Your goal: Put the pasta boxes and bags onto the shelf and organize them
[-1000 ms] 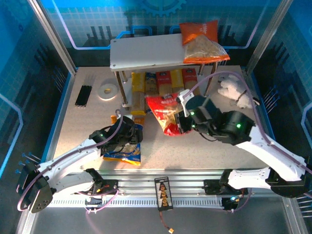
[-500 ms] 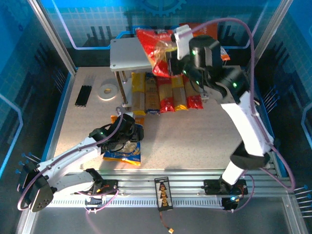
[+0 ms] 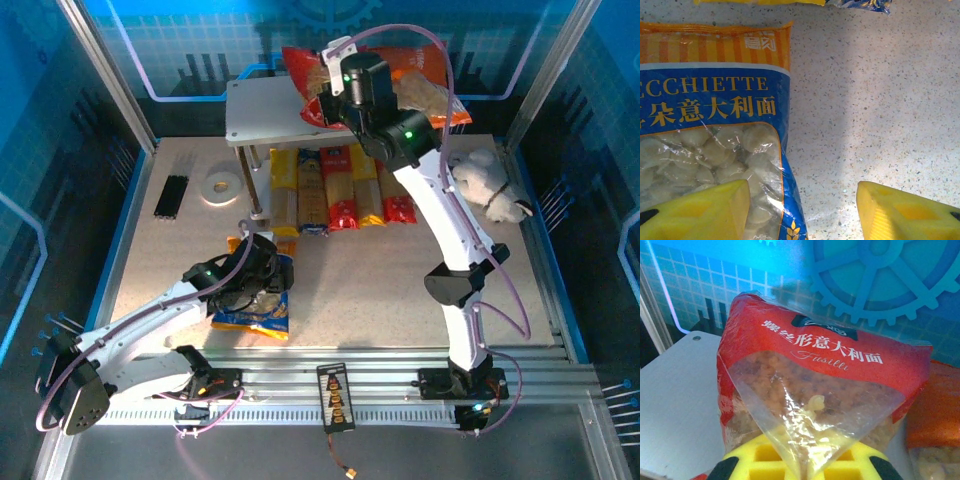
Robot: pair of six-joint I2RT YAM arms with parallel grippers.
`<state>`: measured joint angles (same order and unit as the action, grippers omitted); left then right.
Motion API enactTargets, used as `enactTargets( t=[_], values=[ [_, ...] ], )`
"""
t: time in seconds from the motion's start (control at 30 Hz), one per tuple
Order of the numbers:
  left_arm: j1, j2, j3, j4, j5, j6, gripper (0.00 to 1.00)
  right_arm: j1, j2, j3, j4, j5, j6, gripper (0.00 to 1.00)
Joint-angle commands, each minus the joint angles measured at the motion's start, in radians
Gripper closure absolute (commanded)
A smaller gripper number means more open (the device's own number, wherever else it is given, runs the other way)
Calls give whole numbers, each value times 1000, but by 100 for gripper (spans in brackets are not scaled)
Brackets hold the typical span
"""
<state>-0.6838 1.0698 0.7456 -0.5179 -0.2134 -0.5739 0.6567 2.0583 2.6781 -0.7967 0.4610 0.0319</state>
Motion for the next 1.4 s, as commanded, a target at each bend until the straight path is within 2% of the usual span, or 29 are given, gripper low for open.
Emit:
enactTargets(
  t=[0.0, 0.4, 0.8, 0.93, 1.2, 1.23, 1.27, 1.37],
  values=[
    [-3, -7, 34, -25, -23, 17, 41, -48, -29, 71, 213, 49, -17, 100],
    [-3, -8, 31, -33, -23, 13, 41, -105, 3, 43, 219, 67, -25, 100],
    [-3, -12, 26, -34, -26, 14, 41, -109, 22, 36, 190, 73, -33, 100],
    [-3, -10, 21, -27, -23, 13, 40, -109, 7, -18, 185, 65, -31, 100],
    [-1, -4, 15, -17, -17, 14, 40, -106, 35, -29, 90, 37, -10, 100],
    [-2, -4, 14, -18, -17, 13, 40, -107, 36, -29, 79, 34, -5, 98],
    [-2, -5, 15, -17, -17, 14, 40, -106, 38, -29, 68, 28, 3, 89],
    [-2, -4, 15, -18, -17, 15, 38, -107, 36, -32, 42, 12, 17, 55]
  ],
)
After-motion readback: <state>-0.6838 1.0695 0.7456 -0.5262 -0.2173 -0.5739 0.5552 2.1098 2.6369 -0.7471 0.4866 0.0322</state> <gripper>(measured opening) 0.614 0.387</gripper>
